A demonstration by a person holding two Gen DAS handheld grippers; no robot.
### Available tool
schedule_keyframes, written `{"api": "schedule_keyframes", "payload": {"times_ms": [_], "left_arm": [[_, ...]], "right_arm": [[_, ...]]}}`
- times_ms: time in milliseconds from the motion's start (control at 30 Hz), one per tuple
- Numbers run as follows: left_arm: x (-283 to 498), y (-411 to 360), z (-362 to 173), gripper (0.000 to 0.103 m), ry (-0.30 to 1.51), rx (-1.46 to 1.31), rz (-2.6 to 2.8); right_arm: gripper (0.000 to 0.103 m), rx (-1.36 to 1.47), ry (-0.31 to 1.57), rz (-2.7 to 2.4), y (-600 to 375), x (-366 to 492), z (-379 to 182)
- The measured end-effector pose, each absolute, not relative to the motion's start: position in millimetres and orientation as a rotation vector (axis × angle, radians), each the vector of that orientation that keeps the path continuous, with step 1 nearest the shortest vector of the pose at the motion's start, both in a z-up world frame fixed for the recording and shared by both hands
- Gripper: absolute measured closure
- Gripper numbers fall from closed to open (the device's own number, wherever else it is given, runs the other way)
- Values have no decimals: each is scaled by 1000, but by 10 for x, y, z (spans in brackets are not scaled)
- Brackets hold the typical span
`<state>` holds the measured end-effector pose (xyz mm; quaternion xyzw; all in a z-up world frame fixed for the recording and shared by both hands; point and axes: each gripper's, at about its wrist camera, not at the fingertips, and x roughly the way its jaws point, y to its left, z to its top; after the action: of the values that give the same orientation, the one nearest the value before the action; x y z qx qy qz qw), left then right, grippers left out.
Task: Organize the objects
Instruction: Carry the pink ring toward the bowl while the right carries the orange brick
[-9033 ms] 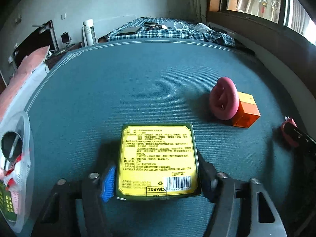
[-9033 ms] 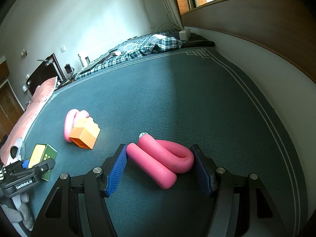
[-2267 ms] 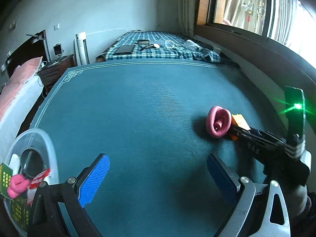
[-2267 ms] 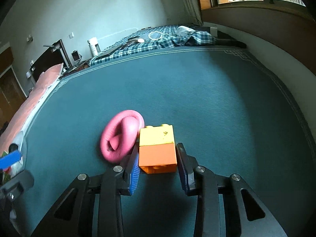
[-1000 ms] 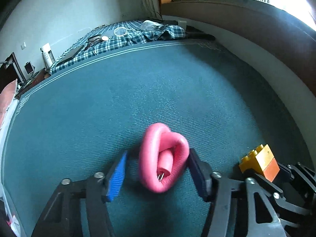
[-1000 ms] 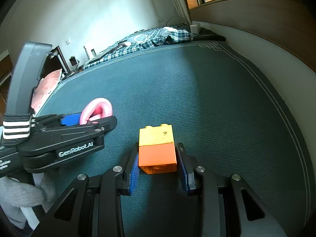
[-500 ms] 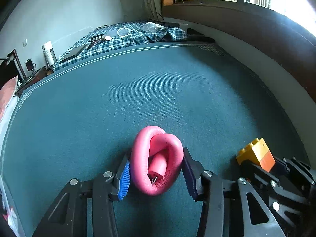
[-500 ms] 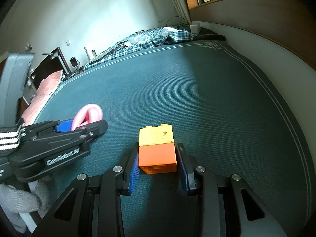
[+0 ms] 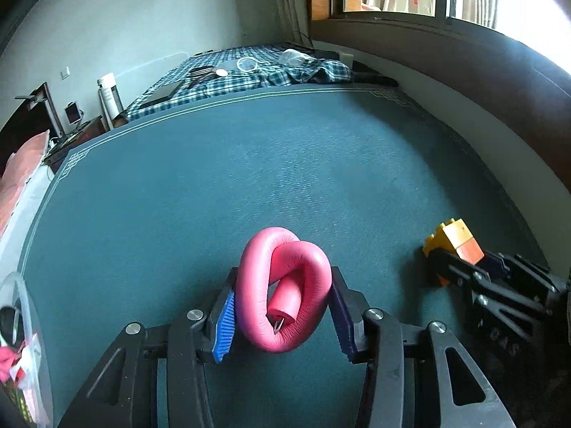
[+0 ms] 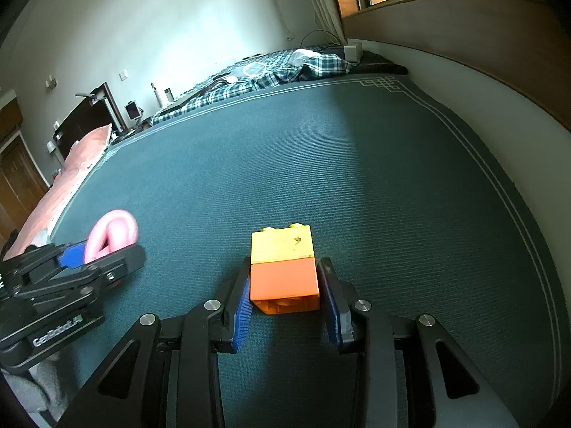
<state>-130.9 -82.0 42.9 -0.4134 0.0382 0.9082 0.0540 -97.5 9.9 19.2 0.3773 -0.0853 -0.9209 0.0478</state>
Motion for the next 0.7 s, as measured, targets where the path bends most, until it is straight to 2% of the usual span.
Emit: {"api": "schedule_keyframes", "payload": {"times_ms": [700], "left_arm": [[-965, -1066, 464, 54, 74, -1261, 2797]], "right_arm": [[68, 1158, -205, -2828, 58, -967, 194]]}}
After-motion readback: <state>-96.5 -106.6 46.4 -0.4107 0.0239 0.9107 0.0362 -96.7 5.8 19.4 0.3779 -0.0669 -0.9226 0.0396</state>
